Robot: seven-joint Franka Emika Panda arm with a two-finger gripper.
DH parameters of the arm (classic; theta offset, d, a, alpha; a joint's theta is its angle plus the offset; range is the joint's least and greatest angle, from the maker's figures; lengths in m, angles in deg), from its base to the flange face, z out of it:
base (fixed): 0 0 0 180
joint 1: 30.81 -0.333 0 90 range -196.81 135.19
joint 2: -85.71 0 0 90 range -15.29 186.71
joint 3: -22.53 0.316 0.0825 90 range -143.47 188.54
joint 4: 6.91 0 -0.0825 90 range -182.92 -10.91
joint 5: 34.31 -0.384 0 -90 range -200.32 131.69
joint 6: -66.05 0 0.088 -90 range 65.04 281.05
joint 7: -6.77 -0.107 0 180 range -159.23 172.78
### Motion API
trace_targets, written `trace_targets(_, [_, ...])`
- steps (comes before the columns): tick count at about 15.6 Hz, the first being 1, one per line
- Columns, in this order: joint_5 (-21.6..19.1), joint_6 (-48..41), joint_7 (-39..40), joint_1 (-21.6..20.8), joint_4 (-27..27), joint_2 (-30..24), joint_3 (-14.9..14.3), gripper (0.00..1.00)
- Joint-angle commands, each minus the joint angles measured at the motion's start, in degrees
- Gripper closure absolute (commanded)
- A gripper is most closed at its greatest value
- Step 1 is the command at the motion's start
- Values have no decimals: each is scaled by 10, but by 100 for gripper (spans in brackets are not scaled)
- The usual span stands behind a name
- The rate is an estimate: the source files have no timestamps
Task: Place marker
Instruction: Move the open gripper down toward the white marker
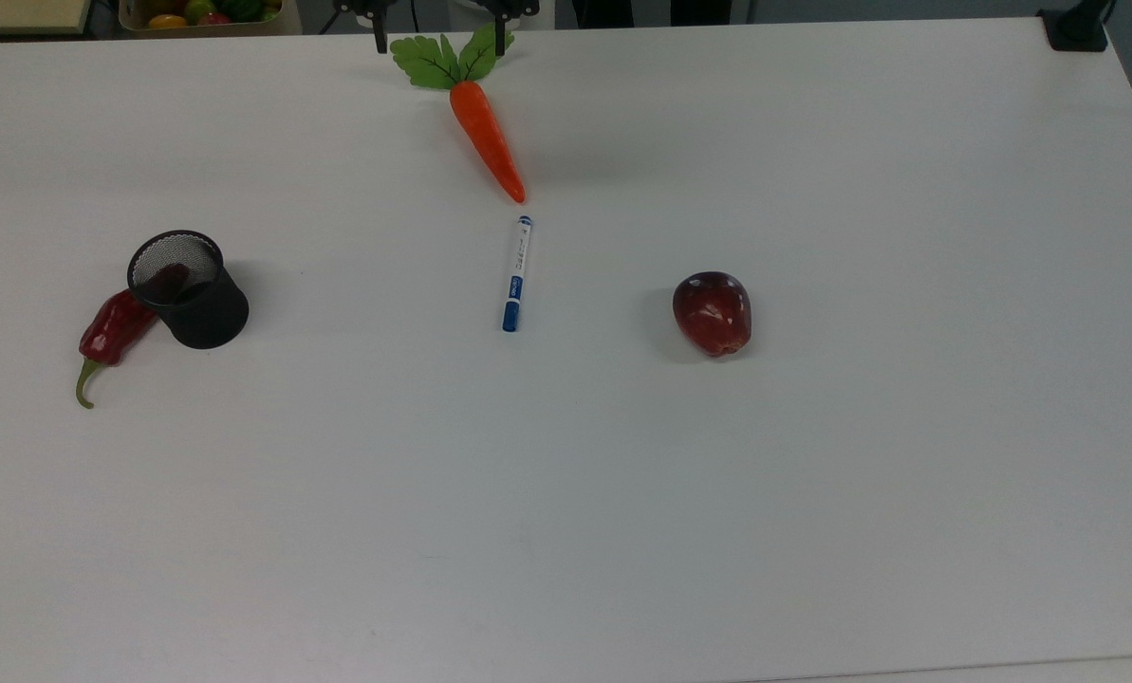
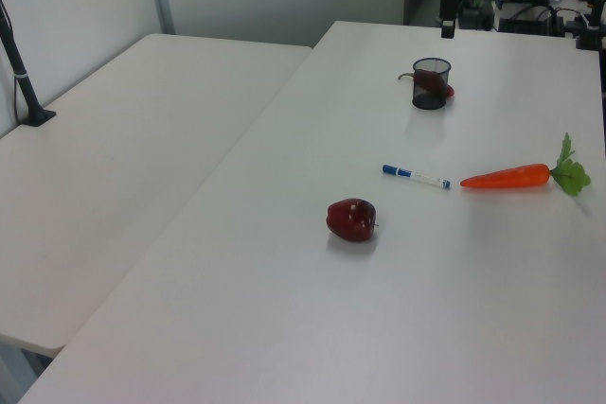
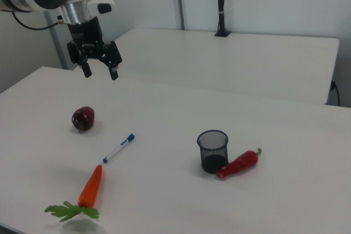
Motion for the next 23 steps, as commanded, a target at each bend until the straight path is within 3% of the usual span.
trace_targets(1, [-8, -9, -6, -4, -11, -5, -2, 0])
trace_targets(6, [-9, 8, -7, -5, -26, 1, -2, 0])
trace_targets(9, [-11, 57, -12, -17, -61, 9, -1, 0])
trace_targets(16, [-11, 208, -119, -23, -160, 41, 0, 0])
trace_targets(23, [-11, 291, -143, -27, -179, 124, -1, 0])
